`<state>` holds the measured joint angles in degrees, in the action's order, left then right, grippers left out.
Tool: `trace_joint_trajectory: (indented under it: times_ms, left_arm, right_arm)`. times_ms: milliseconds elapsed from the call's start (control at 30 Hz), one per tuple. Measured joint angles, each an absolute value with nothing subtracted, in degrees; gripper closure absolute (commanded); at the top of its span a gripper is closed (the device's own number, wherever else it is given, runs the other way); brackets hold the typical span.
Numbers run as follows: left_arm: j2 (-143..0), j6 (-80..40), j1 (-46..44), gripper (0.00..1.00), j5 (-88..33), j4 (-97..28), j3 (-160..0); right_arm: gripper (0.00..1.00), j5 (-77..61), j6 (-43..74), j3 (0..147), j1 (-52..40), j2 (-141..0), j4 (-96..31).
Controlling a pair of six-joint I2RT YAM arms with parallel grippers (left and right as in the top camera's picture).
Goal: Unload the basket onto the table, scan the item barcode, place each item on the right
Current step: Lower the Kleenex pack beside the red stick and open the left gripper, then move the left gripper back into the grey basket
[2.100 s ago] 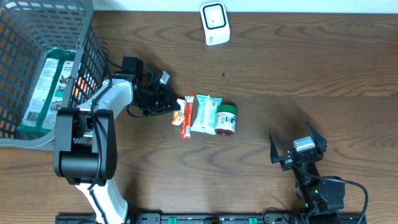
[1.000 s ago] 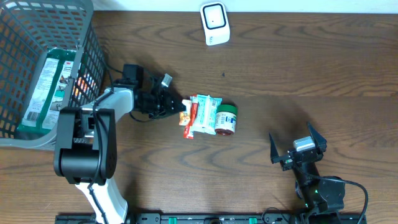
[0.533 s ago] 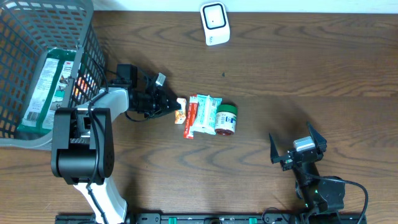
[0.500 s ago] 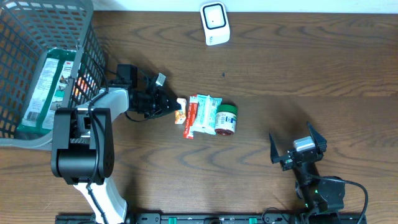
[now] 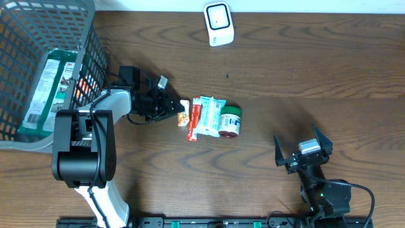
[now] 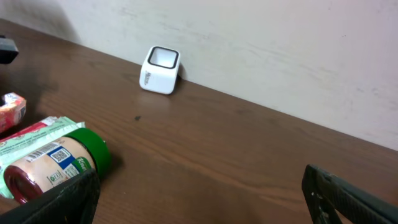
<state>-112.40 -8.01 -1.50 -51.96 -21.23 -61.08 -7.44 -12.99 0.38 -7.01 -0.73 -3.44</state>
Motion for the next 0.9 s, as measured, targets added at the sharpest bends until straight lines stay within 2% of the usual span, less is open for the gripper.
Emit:
trace_joint_trajectory:
  times_ms: [300, 700, 900]
  left_arm:
    - [-110.3, -8.6, -0.8, 0.46, -49.5, -22.7, -61.1]
    - [-95.7, -12.1, -0.9, 0.43, -47.1, -23.2, -61.1]
    - [-88.4, -15.5, -0.9, 0.42, -41.8, -33.2, -68.2]
  right_arm:
    - [0.01, -7.4, -13.0, 0.4, -7.0, -0.7, -3.4]
    - [0.01, -7.4, -13.0, 0.4, -7.0, -0.7, -3.4]
    - [0.01, -7.4, -13.0, 0.4, -7.0, -0.7, -3.4]
